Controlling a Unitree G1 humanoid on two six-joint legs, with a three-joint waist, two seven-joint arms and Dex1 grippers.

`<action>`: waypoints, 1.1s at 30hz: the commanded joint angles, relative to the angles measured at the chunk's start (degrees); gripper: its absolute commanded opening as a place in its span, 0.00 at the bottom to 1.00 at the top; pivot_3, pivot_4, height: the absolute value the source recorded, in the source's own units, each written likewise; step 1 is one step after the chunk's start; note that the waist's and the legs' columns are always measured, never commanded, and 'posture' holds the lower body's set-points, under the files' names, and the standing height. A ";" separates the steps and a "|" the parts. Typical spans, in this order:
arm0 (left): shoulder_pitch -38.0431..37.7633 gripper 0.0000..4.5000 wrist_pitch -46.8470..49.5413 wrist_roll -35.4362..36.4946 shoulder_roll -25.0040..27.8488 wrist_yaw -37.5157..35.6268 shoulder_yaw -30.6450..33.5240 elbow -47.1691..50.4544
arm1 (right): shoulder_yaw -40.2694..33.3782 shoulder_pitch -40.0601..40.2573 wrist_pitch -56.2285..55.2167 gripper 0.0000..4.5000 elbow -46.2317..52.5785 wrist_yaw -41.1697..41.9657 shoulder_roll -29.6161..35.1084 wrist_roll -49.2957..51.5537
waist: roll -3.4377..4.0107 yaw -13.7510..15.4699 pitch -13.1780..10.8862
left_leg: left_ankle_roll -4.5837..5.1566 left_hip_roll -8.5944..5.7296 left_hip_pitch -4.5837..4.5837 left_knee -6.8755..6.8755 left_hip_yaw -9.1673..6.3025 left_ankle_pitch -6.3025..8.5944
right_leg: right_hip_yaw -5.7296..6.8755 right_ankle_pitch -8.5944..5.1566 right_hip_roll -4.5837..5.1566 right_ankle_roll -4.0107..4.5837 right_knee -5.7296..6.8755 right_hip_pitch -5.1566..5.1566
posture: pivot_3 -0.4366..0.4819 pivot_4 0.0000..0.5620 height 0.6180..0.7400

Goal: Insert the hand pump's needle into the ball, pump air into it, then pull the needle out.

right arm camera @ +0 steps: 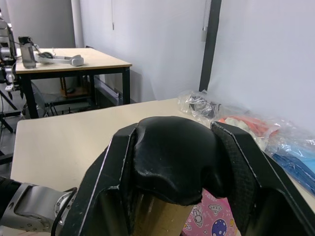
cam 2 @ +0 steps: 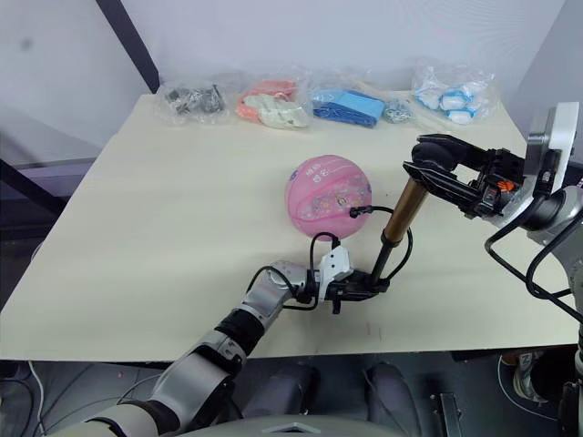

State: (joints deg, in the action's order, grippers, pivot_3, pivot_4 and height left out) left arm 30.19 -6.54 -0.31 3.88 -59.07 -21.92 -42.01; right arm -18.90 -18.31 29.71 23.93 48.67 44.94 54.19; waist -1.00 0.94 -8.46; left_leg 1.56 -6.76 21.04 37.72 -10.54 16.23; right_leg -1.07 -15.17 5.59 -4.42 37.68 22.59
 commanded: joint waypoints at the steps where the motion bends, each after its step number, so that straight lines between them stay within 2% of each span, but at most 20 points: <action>1: -1.91 0.24 2.07 -1.77 1.09 0.86 -0.25 -4.26 | 5.62 4.83 -3.36 0.42 2.40 -0.08 -1.52 -8.03 | -0.12 0.01 0.10 | 0.00 0.00 -0.02 0.00 -0.01 0.00 | 0.01 0.00 0.00 0.00 0.00 -0.02 | 0.48 0.27 1.00; 11: -2.03 0.24 2.08 -1.96 1.33 0.87 -0.17 -3.76 | 18.57 14.00 -14.23 0.42 -3.35 2.12 -7.89 -22.65 | -0.19 -0.14 0.48 | -0.01 0.08 -0.34 -0.04 -0.05 0.00 | 0.01 -0.04 -0.16 -0.07 0.04 -0.15 | 0.48 0.27 1.00; 15: -2.14 0.24 2.15 -2.04 1.40 0.86 -0.23 -3.47 | 21.41 15.54 -18.46 0.42 -6.69 2.19 -10.33 -26.55 | -0.22 -0.15 0.64 | -0.02 0.08 -0.36 -0.06 -0.03 0.00 | -0.04 -0.02 -0.20 -0.03 0.04 -0.15 | 0.48 0.27 1.00; 20: -2.18 0.24 2.24 -2.03 1.42 0.86 -0.20 -3.30 | 21.62 15.83 -20.24 0.42 -7.30 2.75 -10.99 -27.62 | -0.22 -0.16 0.66 | -0.02 0.08 -0.36 -0.06 -0.03 0.00 | -0.05 -0.02 -0.21 -0.02 0.04 -0.15 | 0.48 0.27 1.00; 25: -2.21 0.24 2.25 -2.04 1.45 0.85 -0.18 -3.26 | 17.59 14.34 -17.47 0.42 -4.23 4.34 -8.80 -22.68 | -0.20 -0.12 0.65 | -0.02 0.08 -0.35 -0.12 -0.04 0.00 | -0.05 -0.01 -0.21 -0.02 0.02 -0.14 | 0.48 0.27 1.00; 28: -2.23 0.24 2.35 -2.02 1.49 0.76 -0.15 -3.26 | 8.54 9.24 -10.42 0.42 1.49 5.37 -2.98 -9.92 | -0.04 -0.08 0.39 | -0.01 0.01 -0.24 -0.14 -0.01 0.00 | -0.10 -0.01 -0.14 -0.01 -0.02 -0.12 | 0.48 0.27 1.00; 33: -2.32 0.24 2.42 -1.94 1.51 0.44 -0.33 -3.17 | 0.64 4.22 -5.18 0.42 2.92 4.23 0.95 -0.74 | -0.01 0.04 0.30 | -0.01 0.02 -0.13 -0.29 -0.08 0.00 | -0.01 0.00 -0.08 0.01 -0.08 -0.02 | 0.48 0.27 1.00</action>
State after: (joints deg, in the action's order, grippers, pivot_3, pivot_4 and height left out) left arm 29.72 -6.56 -0.50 4.05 -59.54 -21.99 -41.61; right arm -13.95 -12.51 24.10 24.19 53.04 45.20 48.87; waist -1.02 0.98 -8.16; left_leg 1.55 -6.74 20.92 37.43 -10.62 16.23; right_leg -1.07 -15.17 5.52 -4.41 37.59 22.57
